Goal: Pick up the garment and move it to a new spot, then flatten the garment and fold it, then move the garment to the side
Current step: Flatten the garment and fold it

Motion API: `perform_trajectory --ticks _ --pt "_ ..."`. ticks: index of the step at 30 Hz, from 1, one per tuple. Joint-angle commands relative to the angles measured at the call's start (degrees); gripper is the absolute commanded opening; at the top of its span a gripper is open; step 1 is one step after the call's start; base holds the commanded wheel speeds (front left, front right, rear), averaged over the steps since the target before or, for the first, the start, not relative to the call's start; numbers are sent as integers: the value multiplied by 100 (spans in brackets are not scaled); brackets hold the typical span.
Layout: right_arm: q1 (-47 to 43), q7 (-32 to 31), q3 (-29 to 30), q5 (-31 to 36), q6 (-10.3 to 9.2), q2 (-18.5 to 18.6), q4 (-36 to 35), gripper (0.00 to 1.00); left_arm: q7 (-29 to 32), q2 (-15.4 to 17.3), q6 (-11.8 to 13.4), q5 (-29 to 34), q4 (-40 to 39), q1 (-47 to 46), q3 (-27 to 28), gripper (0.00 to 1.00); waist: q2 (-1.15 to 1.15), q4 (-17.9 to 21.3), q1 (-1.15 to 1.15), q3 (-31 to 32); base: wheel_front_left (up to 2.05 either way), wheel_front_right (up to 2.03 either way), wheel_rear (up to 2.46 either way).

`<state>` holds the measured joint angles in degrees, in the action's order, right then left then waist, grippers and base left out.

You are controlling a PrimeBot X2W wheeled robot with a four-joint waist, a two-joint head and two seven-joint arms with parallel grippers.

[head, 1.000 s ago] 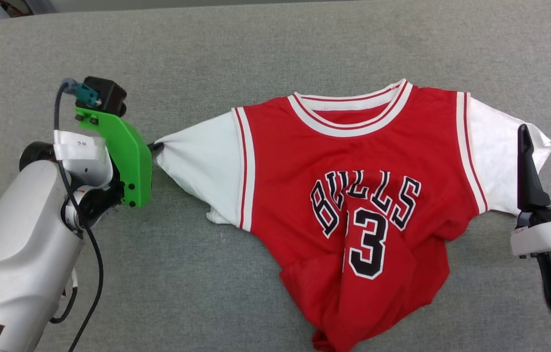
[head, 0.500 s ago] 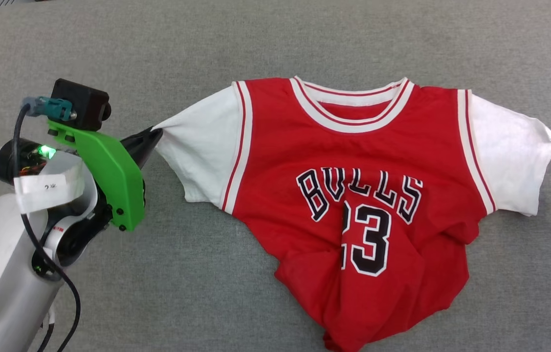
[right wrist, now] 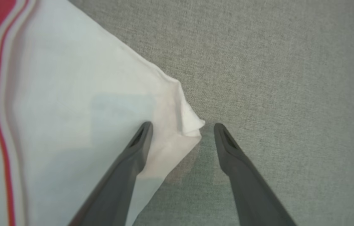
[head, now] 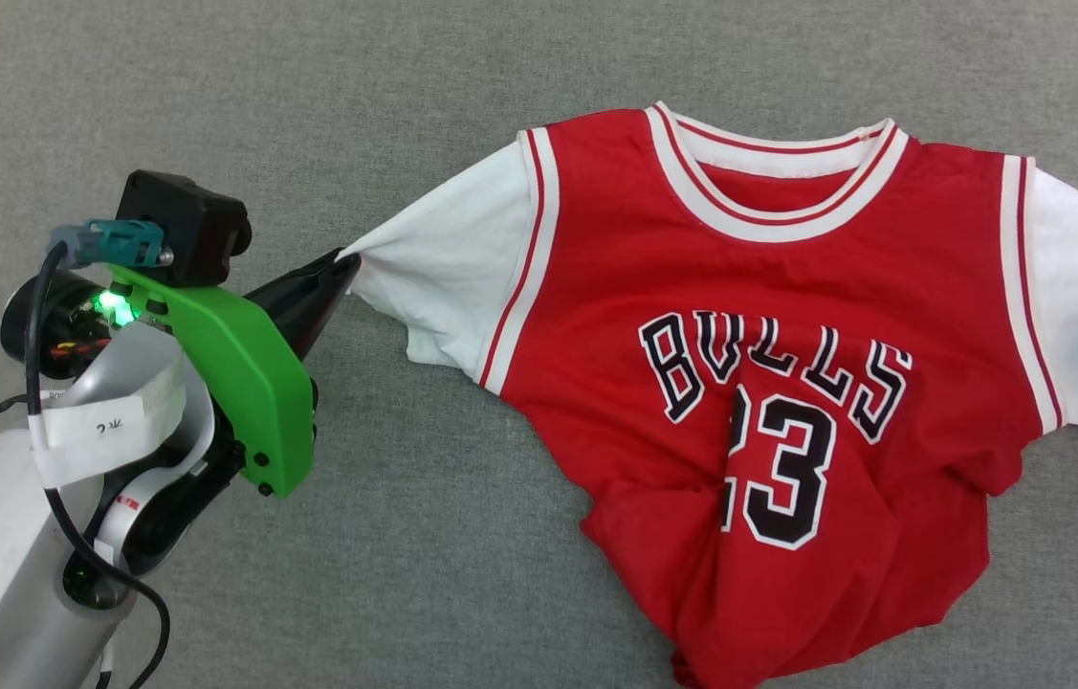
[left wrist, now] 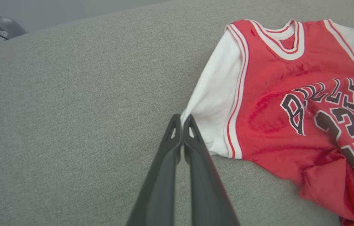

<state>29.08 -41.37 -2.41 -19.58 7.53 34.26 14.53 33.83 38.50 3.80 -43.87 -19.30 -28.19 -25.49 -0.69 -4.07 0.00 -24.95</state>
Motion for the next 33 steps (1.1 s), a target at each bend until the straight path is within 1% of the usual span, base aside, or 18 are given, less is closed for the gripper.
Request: perform_trajectory --ticks 1,6,7,8,9,12,16,20,25,28,33 --pt "89 69 -85 20 -4 46 129 100 -4 -2 32 80 -24 100 -13 0 69 -84 0 -75 0 0 0" --pt "120 225 -373 -109 -4 73 476 100 -23 -26 34 89 -40 123 -58 0 69 -127 0 -106 0 0 0" --pt "109 216 -470 -196 -4 67 546 89 -28 -33 34 86 -34 124 -62 0 69 -132 0 -104 0 0 0" --pt "102 212 -541 -257 -4 78 598 29 -30 -36 33 85 -26 123 -67 0 69 -136 0 -103 0 0 0" --pt "100 236 -647 -297 -4 120 638 0 -32 -38 32 87 -14 120 -72 0 69 -141 0 -101 0 0 0" --pt "134 458 -825 -316 -4 236 734 0 -40 -48 32 89 28 113 -85 0 69 -144 0 -78 0 0 0" --pt "236 880 -919 -330 -4 267 878 0 -92 -66 41 88 125 134 -85 0 69 -120 0 28 0 0 0" --pt "370 1339 -918 -319 -4 314 941 0 -304 -109 100 104 278 176 14 0 69 -67 0 272 0 0 0" --pt "520 1764 -861 -371 -4 409 814 0 -629 -103 139 177 421 215 172 0 69 27 0 656 0 0 0" --pt "559 1896 -876 -398 -4 557 652 0 -849 -76 196 228 479 271 304 0 69 96 0 963 0 0 0" --pt "548 2086 -761 -546 -4 692 393 0 -1159 -40 277 271 419 380 501 0 69 149 0 1393 0 0 0"
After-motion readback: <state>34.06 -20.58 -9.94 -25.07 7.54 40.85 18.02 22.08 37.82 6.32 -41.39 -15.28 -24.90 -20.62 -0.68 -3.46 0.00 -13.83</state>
